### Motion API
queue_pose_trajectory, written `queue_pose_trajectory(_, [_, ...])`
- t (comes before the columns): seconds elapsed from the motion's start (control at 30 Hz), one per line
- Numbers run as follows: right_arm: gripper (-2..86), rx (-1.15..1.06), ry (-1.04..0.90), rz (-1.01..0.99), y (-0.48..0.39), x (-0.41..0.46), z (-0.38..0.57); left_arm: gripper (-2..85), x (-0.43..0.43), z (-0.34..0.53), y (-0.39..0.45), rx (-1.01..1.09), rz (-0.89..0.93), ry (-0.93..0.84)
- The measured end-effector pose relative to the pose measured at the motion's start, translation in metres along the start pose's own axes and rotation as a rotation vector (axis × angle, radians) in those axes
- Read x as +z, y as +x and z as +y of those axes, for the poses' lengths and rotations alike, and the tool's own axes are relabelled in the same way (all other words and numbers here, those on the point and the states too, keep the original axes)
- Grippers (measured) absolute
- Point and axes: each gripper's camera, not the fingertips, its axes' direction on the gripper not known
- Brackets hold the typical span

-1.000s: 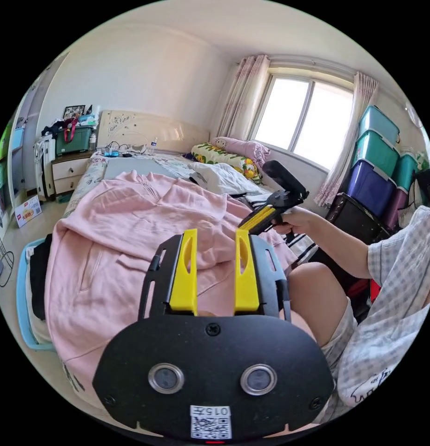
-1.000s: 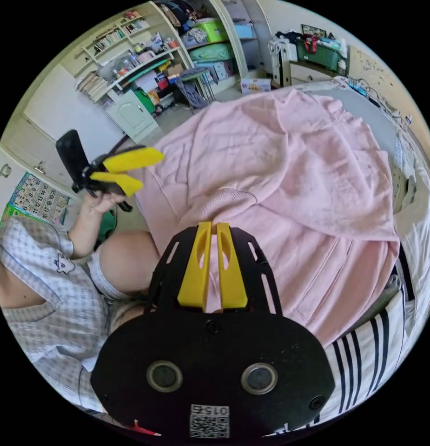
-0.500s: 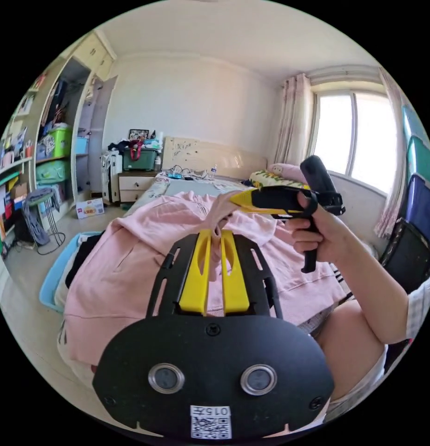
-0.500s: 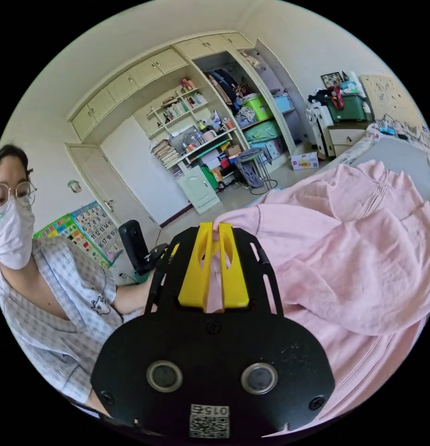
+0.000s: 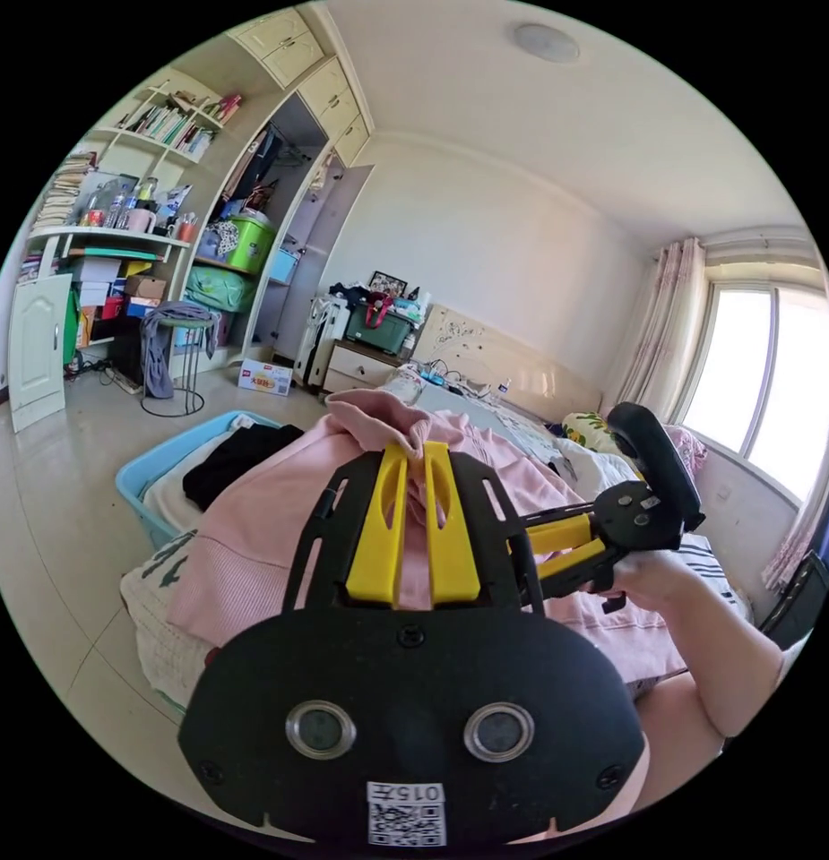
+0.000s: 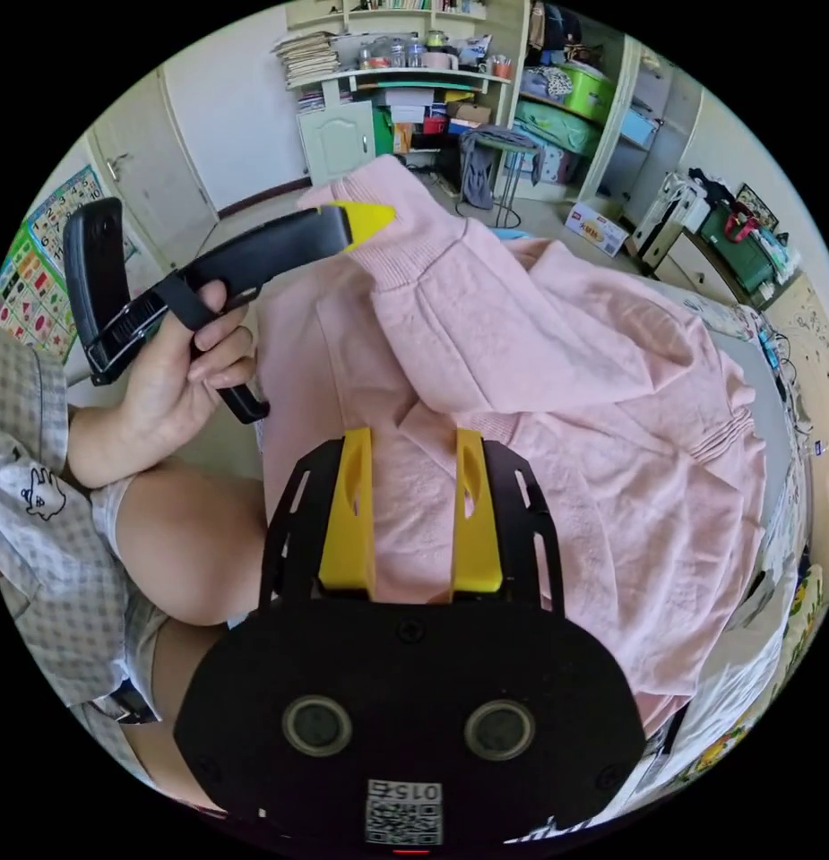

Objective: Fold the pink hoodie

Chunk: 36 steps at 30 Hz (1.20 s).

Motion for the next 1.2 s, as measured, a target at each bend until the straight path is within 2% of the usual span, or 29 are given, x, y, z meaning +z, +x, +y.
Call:
queue_pose_trajectory(0.13, [9.0,0.085,0.058,-0.066,0.013,-0.007,0.007,1.1,-0.002,-0.006,-0.019,-0.030,0.014,0.009])
queue_pose_trajectory(0.27, [6.7,0.024,0.054,-0.004,-0.008,-0.005,0.002,1.1,-0.005,-0.003,-0.037,-0.082,0.035,0.026])
queue_pose_trajectory(0.4, [10.7,-0.044,0.003,0.037,-0.041,0.005,-0.007,1.1,-0.002,0.004,-0.047,-0.095,0.041,0.009])
queue_pose_trajectory(0.5, [7.9,-0.031,0.012,0.090,-0.051,0.009,-0.003,1.1,-0.001,0.006,-0.052,-0.097,0.046,0.012])
queue_pose_trajectory(0.67, [3.0,0.095,0.085,-0.063,-0.039,0.004,0.017,1.0,0.001,0.002,-0.061,-0.088,0.051,0.004])
queue_pose_trajectory(0.73, [1.3,0.123,0.119,-0.089,-0.045,0.000,0.026,1.0,0.002,-0.004,-0.062,-0.064,0.051,0.008])
queue_pose_trajectory(0.83, [0.2,0.144,0.122,-0.130,-0.045,-0.022,0.043,1.0,0.021,-0.047,-0.067,0.118,0.135,0.036])
queue_pose_trajectory(0.87, [-0.1,0.171,0.066,-0.068,-0.033,-0.047,0.059,1.1,0.040,-0.086,-0.079,0.203,0.185,-0.002])
queue_pose_trajectory(0.93, [-0.3,0.320,0.047,0.155,0.003,-0.119,0.104,1.3,0.068,-0.153,-0.115,0.187,0.160,-0.039])
queue_pose_trajectory(1.0, [0.0,0.737,0.151,0.502,0.064,-0.254,0.208,2.0,0.088,-0.239,-0.189,-0.009,0.040,0.011])
queue_pose_trajectory(1.03, [0.1,0.862,0.212,0.559,0.071,-0.288,0.243,2.2,0.089,-0.255,-0.206,-0.039,-0.008,0.018])
queue_pose_trajectory(1.1, [0.8,1.303,0.467,0.664,0.046,-0.377,0.388,4.3,0.076,-0.280,-0.261,-0.209,-0.196,0.039])
queue_pose_trajectory(1.13, [1.0,1.359,0.529,0.678,0.028,-0.387,0.417,5.1,0.068,-0.278,-0.269,-0.240,-0.187,0.066])
queue_pose_trajectory(1.2, [2.1,1.389,0.745,0.667,-0.052,-0.387,0.495,7.5,0.042,-0.248,-0.281,-0.180,-0.013,0.139])
